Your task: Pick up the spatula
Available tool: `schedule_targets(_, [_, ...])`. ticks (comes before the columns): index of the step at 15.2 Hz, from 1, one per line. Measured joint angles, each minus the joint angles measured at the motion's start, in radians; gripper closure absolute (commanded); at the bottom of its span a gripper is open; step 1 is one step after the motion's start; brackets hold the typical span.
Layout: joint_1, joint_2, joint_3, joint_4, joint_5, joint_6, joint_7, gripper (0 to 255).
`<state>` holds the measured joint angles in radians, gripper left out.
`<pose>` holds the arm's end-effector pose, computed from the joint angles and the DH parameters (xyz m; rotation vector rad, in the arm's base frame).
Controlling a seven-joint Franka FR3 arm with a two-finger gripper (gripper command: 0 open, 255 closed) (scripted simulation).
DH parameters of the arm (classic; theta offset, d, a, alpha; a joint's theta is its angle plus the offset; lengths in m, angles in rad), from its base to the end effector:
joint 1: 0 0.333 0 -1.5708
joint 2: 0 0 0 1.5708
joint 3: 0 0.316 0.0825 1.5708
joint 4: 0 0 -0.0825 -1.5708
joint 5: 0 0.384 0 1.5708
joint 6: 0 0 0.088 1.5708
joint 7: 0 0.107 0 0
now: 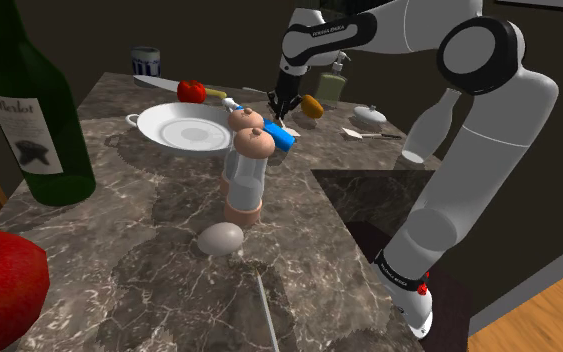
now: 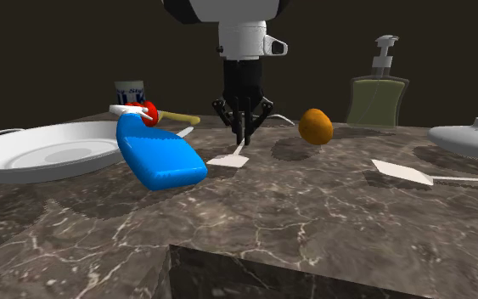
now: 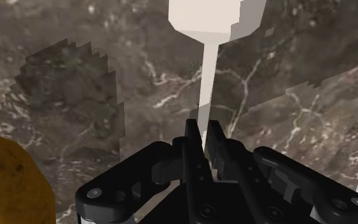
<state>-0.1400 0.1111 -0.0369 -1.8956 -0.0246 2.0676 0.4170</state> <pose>0.5849 -0.1052 0.4492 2.9900 -0.8963 0.0994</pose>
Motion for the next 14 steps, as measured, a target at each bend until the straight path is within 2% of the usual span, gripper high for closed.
schedule_targets(4, [-0.001,-0.010,-0.001,0.016,0.000,-0.026,-0.003,255])
schedule_targets(14, [0.000,-0.030,0.000,0.127,0.001,-0.156,-0.005,255])
